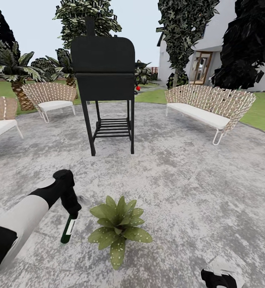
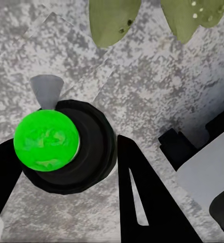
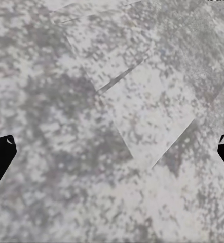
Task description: Pick up the pesticide atomizer in the garden and spray insectifuge to fully cover both potted plants in the garden.
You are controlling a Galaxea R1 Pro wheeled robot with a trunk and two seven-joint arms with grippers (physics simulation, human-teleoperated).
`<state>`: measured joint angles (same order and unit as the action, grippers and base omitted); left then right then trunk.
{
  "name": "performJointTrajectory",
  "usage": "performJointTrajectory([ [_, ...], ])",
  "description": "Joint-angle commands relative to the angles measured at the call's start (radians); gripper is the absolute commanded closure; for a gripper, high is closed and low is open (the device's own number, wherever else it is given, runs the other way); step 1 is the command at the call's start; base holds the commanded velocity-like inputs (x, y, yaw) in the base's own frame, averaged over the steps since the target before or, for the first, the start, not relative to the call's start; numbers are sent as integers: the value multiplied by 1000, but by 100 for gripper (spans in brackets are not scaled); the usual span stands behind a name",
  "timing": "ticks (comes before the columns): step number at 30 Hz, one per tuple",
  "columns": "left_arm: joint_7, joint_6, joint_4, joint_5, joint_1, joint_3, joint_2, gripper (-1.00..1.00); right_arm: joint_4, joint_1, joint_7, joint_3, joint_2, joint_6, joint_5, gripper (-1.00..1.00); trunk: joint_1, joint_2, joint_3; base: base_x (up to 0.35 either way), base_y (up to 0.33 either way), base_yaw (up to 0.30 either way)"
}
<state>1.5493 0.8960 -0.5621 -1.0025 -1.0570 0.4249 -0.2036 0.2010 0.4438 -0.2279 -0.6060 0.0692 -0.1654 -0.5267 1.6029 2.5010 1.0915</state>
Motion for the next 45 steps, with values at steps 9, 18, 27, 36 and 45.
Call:
performJointTrajectory([
  [9,21,9,-1,-123,2,5,78,100,-3,1,1,-7,3,-5,-12,-100,0,0,1,0,0,0],
  [18,21,6,14,-121,11,2,17,100,-2,1,-2,-10,3,-6,-6,-100,0,0,1,0,0,0],
  [27,21,7,14,-122,14,5,20,100,0,1,-2,-11,4,-5,-6,-100,0,0,1,1,255,-246],
  [36,21,10,2,-122,9,-8,15,100,0,1,-2,-12,4,-3,-5,-100,0,0,1,129,147,-245],
  [45,21,7,14,-122,19,-2,11,100,0,1,-2,-12,3,-3,-4,-100,0,0,0,2,1,-73],
])
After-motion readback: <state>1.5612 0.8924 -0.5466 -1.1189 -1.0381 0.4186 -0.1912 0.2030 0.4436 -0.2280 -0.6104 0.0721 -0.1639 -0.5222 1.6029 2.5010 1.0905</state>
